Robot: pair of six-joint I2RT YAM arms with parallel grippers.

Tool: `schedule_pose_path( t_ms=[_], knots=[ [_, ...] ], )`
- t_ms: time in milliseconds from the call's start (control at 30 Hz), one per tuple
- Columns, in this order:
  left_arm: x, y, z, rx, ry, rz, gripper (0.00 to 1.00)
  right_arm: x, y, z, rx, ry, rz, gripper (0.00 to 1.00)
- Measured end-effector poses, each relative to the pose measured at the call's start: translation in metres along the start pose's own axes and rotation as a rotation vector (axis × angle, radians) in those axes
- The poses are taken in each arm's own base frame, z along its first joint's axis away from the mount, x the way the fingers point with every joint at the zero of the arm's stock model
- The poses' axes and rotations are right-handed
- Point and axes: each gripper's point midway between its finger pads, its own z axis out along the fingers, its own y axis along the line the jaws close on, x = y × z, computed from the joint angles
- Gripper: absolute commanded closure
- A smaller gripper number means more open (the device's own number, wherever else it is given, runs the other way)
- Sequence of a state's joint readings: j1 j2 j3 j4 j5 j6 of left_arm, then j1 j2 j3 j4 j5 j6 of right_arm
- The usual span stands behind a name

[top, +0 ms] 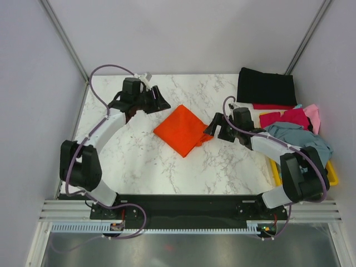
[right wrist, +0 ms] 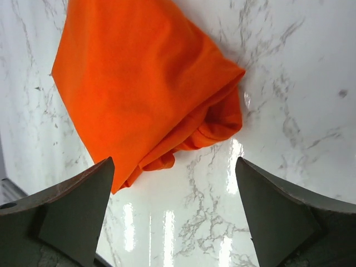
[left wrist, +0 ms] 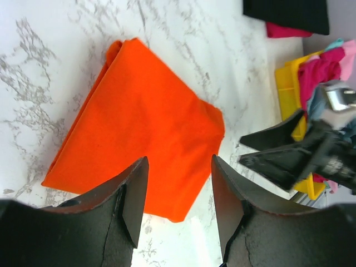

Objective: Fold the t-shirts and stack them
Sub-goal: Neatly place the folded tshirt to the corner

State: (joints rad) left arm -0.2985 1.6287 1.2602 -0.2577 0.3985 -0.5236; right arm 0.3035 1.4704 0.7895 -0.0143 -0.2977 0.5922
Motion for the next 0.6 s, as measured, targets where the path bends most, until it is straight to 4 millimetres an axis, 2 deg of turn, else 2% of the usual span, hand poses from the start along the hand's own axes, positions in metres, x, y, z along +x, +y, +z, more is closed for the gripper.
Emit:
schedule_pose_path(
  t_ms=[133,233,300,500,567,600],
  knots=[
    [-0.020,-0.025,-0.038,0.022,-0.074,0.077,0.44,0.027,-0.006,0.017,-0.026,0.061,0.107,0.02],
    [-0.022,-0.030,-0.062,0.009,-0.095,0.111,0.43,0.040,-0.008,0.031,-0.020,0.093,0.157,0.02],
    [-0.021,-0.032,-0.076,0.002,-0.102,0.131,0.43,0.040,-0.002,0.037,-0.035,0.086,0.166,0.02],
    [-0.011,-0.020,-0.110,-0.053,-0.112,0.186,0.43,0.036,0.019,0.060,-0.089,0.063,0.195,0.02],
    [-0.003,-0.012,-0.116,-0.076,-0.105,0.195,0.43,0.033,0.025,0.068,-0.112,0.048,0.209,0.08],
    [0.001,-0.007,-0.118,-0.092,-0.101,0.197,0.44,0.032,0.027,0.072,-0.120,0.041,0.215,0.15]
  ],
)
